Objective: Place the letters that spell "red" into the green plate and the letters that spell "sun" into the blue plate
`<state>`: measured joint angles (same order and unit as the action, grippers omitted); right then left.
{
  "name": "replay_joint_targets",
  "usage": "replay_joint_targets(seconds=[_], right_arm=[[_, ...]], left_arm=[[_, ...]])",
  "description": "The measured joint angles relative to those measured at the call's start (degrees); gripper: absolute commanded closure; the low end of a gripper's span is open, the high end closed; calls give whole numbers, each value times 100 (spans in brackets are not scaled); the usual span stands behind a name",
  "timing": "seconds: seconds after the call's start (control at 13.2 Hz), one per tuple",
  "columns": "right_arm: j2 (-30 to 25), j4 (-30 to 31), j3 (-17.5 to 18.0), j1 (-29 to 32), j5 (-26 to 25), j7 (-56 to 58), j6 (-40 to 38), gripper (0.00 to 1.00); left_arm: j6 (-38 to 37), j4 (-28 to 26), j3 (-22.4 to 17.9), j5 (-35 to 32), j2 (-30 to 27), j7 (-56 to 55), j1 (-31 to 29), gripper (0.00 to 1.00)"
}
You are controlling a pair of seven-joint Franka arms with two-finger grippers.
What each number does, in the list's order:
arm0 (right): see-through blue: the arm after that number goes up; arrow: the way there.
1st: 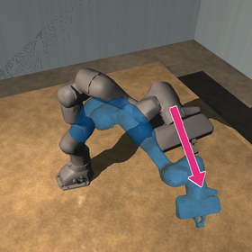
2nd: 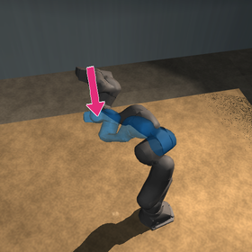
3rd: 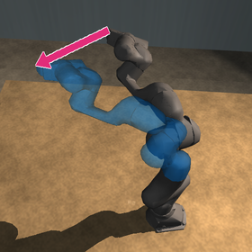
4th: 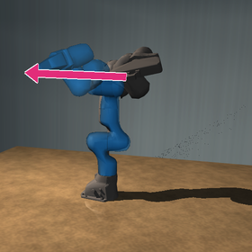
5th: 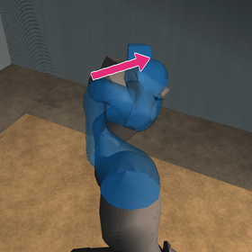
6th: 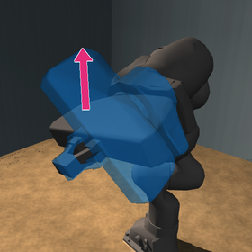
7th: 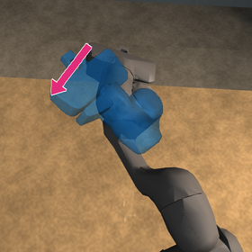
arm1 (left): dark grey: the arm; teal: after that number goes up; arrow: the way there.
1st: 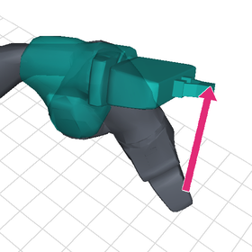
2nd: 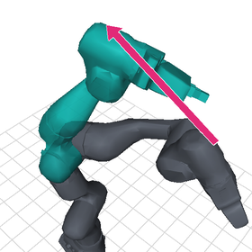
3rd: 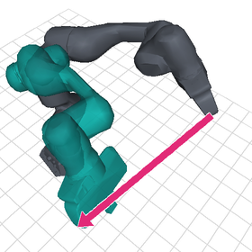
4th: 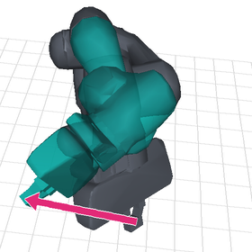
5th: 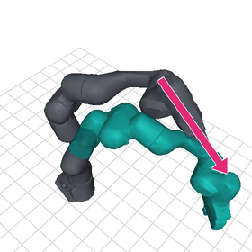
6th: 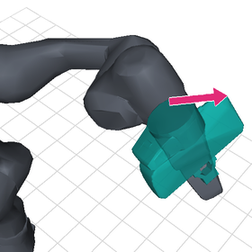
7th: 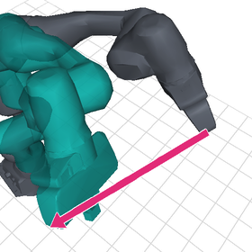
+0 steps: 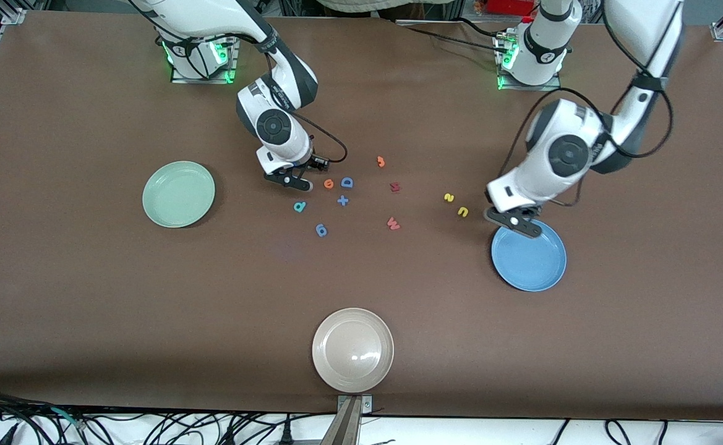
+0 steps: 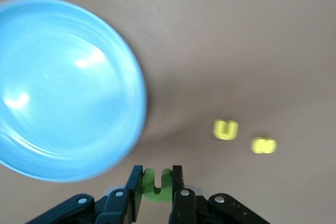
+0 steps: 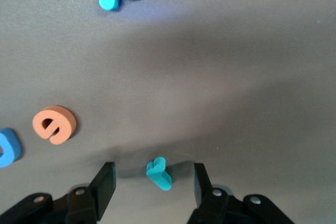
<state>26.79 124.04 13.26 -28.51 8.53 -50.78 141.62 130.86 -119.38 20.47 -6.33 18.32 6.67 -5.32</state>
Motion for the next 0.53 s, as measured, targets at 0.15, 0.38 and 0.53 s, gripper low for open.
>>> replay_joint_targets(seconds=[0.15, 0.38, 0.53], right_arm=[[33, 1, 0, 0, 0, -5, 21, 55], [26, -10, 13, -3, 2, -15, 79, 71], [20, -14, 20, -4, 3, -23, 87, 83]], left_arm=[[43, 315, -10, -435, 291, 469, -320, 82], [370, 607, -7, -905, 813, 574, -488, 29], [434, 650, -8, -918, 995, 582, -533, 0]])
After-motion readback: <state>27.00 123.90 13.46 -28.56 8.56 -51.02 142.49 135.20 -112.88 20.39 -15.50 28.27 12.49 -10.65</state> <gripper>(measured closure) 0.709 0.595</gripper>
